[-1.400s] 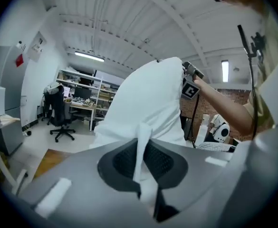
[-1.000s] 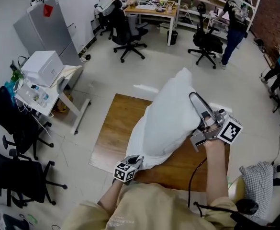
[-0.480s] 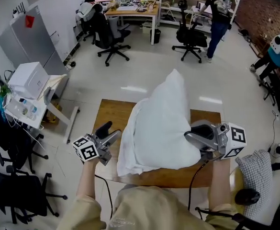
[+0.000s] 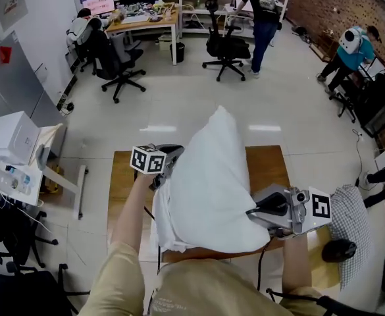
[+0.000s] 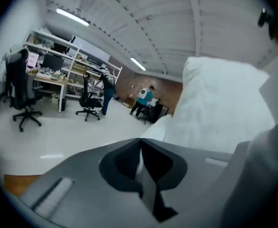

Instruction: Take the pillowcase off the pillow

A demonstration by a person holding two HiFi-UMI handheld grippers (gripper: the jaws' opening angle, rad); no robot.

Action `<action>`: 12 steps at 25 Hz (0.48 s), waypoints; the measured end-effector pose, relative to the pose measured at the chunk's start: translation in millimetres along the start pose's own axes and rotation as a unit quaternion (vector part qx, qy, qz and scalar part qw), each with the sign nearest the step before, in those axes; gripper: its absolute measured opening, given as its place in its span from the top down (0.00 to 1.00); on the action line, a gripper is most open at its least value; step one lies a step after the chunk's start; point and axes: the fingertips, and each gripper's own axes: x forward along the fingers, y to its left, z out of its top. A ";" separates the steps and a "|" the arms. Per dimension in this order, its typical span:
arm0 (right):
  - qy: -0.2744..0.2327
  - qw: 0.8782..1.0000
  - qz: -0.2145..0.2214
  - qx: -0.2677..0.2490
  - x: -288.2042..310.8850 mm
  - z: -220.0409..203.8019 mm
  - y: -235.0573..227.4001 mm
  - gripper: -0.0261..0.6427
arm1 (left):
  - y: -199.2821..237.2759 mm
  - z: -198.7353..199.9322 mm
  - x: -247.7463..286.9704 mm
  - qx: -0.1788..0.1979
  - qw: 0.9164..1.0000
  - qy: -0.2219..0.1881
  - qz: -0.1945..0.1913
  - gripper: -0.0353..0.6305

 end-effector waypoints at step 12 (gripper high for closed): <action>-0.059 0.993 -0.102 0.003 -11.0 15.6 -29.7 0.94 | 133.6 -193.2 -12.1 -0.118 0.977 0.047 0.172 0.88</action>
